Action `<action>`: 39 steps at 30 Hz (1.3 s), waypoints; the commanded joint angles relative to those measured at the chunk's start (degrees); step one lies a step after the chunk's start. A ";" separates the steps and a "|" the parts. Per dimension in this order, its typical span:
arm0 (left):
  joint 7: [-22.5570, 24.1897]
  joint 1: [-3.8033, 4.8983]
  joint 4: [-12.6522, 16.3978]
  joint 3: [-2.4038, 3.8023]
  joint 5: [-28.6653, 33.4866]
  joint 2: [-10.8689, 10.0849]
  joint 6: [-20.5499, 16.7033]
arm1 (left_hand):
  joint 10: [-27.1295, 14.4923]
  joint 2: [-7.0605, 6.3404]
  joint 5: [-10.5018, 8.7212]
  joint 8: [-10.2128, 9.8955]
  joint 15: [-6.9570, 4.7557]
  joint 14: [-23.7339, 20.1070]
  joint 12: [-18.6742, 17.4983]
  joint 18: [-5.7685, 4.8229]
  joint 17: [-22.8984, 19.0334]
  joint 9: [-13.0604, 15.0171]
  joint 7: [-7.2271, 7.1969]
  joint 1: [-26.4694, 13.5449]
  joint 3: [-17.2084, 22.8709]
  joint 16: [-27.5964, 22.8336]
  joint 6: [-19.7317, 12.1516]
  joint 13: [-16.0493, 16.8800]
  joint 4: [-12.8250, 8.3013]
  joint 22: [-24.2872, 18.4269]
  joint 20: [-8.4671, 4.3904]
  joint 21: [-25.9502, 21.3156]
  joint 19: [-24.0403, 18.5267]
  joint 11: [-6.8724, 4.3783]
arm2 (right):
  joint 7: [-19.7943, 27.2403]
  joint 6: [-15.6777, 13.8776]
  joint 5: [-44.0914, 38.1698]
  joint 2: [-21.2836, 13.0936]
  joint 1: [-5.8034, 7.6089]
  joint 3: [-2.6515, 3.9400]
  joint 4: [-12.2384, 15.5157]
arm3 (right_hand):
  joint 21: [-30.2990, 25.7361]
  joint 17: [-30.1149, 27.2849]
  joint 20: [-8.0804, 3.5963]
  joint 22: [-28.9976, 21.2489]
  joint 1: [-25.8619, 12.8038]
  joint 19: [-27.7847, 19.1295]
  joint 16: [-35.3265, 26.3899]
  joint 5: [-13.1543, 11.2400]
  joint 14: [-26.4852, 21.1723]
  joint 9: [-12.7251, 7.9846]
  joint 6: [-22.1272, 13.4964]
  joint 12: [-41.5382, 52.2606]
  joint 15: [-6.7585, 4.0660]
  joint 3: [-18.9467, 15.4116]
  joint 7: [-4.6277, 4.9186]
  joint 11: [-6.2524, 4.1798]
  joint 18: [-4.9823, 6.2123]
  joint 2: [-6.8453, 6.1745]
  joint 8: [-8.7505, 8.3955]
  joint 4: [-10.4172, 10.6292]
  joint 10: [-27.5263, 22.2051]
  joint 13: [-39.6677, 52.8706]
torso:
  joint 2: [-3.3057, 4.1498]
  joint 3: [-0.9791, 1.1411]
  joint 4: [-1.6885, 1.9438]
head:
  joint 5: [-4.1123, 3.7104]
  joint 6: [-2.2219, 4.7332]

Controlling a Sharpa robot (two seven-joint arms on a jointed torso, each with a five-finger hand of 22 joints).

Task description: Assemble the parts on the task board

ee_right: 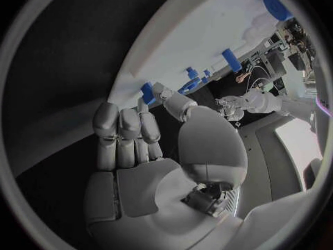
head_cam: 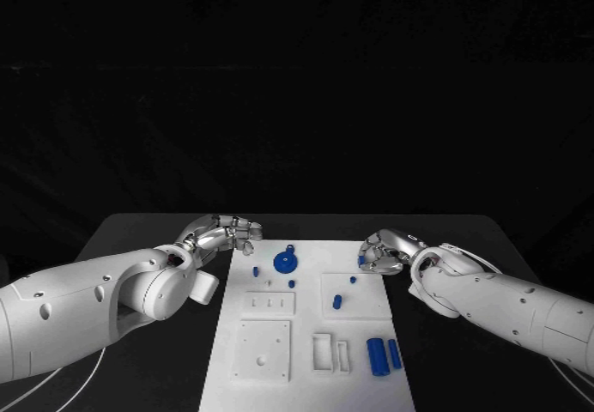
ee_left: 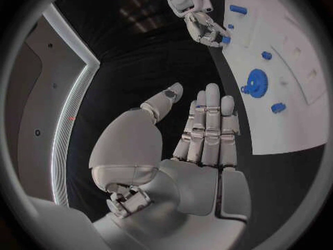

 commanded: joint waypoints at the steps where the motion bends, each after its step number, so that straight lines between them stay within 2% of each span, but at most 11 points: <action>1: 0.38 0.03 0.13 0.04 0.17 0.07 1.03 | 0.14 0.23 -0.23 -0.18 -0.01 -0.37 -0.13 0.62 -0.06 0.03 -0.04 -0.32 0.24 -0.28 0.45 0.03 -0.15 -0.07 0.04 0.20 -0.26 0.10 | 0.01 -0.48 -1.00 0.05 -0.12 -0.04 0.39 | 0.24 0.11 -0.04 0.93 -0.38 0.40 -0.34 0.16 0.02 0.14 0.62 0.18 -0.64 0.44 -0.07 -0.28 7.42 0.55 0.36 -0.05 0.23 5.43 | -0.03 -0.02 -0.02 | -0.01 -0.02; 9: 0.04 0.04 -0.06 0.05 -0.64 0.24 1.54 | 2.50 0.86 -0.21 0.75 -0.02 -0.45 0.84 0.58 -0.05 0.45 -0.93 -0.72 0.14 -0.25 2.46 0.50 0.16 -0.18 0.03 0.38 -0.44 -0.96 | -1.35 -3.19 -2.54 -0.32 -0.13 -0.04 1.91 | 0.36 0.24 -0.08 0.93 -0.88 0.46 -0.39 0.35 0.05 0.39 1.81 0.60 -1.00 0.37 -0.48 -0.67 7.42 0.75 0.91 -0.08 0.60 5.70 | -0.06 -0.01 -0.01 | 0.06 0.13; 14: -1.67 0.05 -0.14 0.06 -1.32 0.22 0.63 | 5.85 1.56 -0.24 1.75 -0.09 -0.33 2.30 0.61 0.01 0.80 -1.97 -1.39 -0.05 -0.10 5.03 1.32 0.52 -0.30 -0.02 0.58 -0.39 -2.48 | -2.62 -4.16 -3.92 -0.95 -0.09 -0.03 3.40 | 0.43 0.32 -0.14 0.91 -1.10 0.54 -0.38 0.64 0.11 0.53 2.35 1.17 -1.21 0.43 -0.71 -0.89 7.42 0.78 1.15 -0.01 1.11 6.03 | -0.06 0.07 -0.02 | 0.23 0.23; 16: -2.65 0.07 -0.24 0.07 -1.51 0.21 0.63 | 6.83 1.92 -0.30 1.84 -0.27 0.05 2.58 0.68 0.11 0.78 -2.24 -1.85 -0.17 0.15 5.68 1.63 0.77 -0.35 -0.15 0.79 -0.12 -2.93 | -3.52 -4.54 -5.22 -1.44 0.38 -0.02 4.70 | 0.45 0.35 -0.18 0.90 -1.13 0.59 -0.38 0.60 0.14 0.62 2.65 1.31 -1.31 0.49 -0.82 -1.00 7.42 0.85 1.30 0.01 1.25 6.12 | -0.07 0.10 -0.12 | 0.44 0.27; 19: -4.73 0.11 -0.25 0.15 -2.08 0.32 0.72 | 9.01 2.00 -0.44 1.96 -1.04 1.58 3.49 0.86 0.74 0.75 -2.60 -2.41 -0.46 1.39 6.66 2.46 1.03 -0.34 -0.66 1.44 0.83 -3.91 | -4.53 -4.57 -6.45 -1.96 1.81 -0.01 6.29 | 0.50 0.39 -0.23 0.89 -1.24 0.67 -0.37 0.42 0.18 0.72 2.91 1.53 -1.42 0.54 -0.93 -1.11 7.42 0.77 1.42 0.10 1.45 6.25 | -0.13 0.09 -0.24 | 0.46 0.41; 22: -7.97 0.27 -0.47 0.22 -3.68 0.95 1.03 | 10.31 1.70 -0.79 1.80 -1.73 2.49 3.92 0.85 1.54 0.60 -2.83 -3.22 -0.83 2.64 7.29 3.26 1.35 -0.41 -1.23 2.00 1.59 -4.54 | -5.83 -4.14 -7.99 -2.57 3.07 0.01 8.35 | 0.54 0.42 -0.29 0.89 -1.25 0.73 -0.37 0.30 0.21 0.78 3.05 1.73 -1.49 0.61 -1.00 -1.18 7.42 0.71 1.49 0.13 1.63 6.36 | -0.32 0.08 -0.29 | 0.49 0.65; 25: -12.83 0.60 -0.88 0.23 -5.10 1.80 2.99 | 12.33 0.85 -2.03 1.41 -2.76 3.73 4.95 0.93 2.80 0.35 -2.96 -4.43 -1.39 4.78 7.55 4.62 2.16 -0.30 -2.06 3.02 2.80 -5.48 | -7.44 -2.92 -9.68 -2.84 4.13 0.02 10.53 | 0.57 0.45 -0.33 0.88 -1.32 0.79 -0.35 0.20 0.24 0.83 3.15 1.75 -1.55 0.63 -1.06 -1.24 7.42 0.50 1.53 0.18 1.66 6.38 | -0.58 0.11 -0.32 | 0.61 0.79; 27: -15.10 0.85 -0.78 0.23 -6.87 2.35 2.21 | 12.58 0.02 -2.99 0.78 -2.95 3.66 5.09 0.79 3.25 0.05 -2.73 -6.09 -2.06 5.49 6.90 5.22 3.21 -0.34 -2.33 3.29 3.01 -5.53 | -8.44 -2.09 -11.07 -2.86 4.80 0.02 12.25 | 0.58 0.46 -0.36 0.87 -1.34 0.82 -0.35 0.13 0.24 0.85 3.17 1.74 -1.58 0.65 -1.08 -1.26 7.42 0.44 1.53 0.20 1.66 6.38 | -0.85 0.20 -0.37 | 0.64 0.86; 32: -18.63 1.20 -1.44 0.23 -8.81 4.35 1.86 | 13.12 -1.44 -3.17 0.20 -3.29 3.82 5.50 0.75 3.87 -0.19 -2.61 -8.22 -2.82 6.52 6.21 6.05 4.83 -0.36 -2.71 3.73 3.44 -5.63 | -10.86 -1.14 -13.32 -2.57 5.67 0.02 16.28 | 0.59 0.49 -0.41 0.85 -1.40 0.87 -0.36 -0.10 0.25 0.90 3.22 1.72 -1.62 0.72 -1.12 -1.31 7.42 0.19 1.55 0.31 1.63 6.37 | -1.70 0.28 -0.40 | 0.97 0.85; 35: -19.24 1.30 -1.68 0.23 -9.67 5.13 1.34 | 12.80 -2.96 -3.15 -0.14 -3.44 3.33 5.48 0.86 4.18 -0.31 -2.60 -10.19 -2.42 6.96 5.84 6.68 7.35 -0.54 -3.12 3.75 3.33 -5.63 | -11.67 -0.73 -14.04 -1.96 6.07 0.02 17.69 | 0.59 0.50 -0.44 0.85 -1.39 0.89 -0.36 -0.15 0.26 0.92 3.24 1.70 -1.64 0.77 -1.14 -1.32 7.42 0.11 1.55 0.35 1.62 6.37 | -2.04 0.31 -0.43 | 1.14 0.79; 39: -20.66 1.42 -1.91 0.23 -11.38 6.21 1.56 | 12.17 -4.07 -3.14 -0.32 -3.30 2.63 5.28 0.63 4.25 -0.33 -2.45 -11.47 -1.98 7.08 5.70 7.31 9.48 -0.66 -3.11 3.80 2.98 -5.46 | -12.88 -0.61 -14.96 -1.13 6.31 0.02 19.42 | 0.59 0.52 -0.47 0.83 -1.38 0.91 -0.37 -0.18 0.27 0.94 3.24 1.65 -1.66 0.85 -1.15 -1.34 7.42 -0.02 1.54 0.42 1.58 6.35 | -2.51 0.35 -0.50 | 1.55 0.65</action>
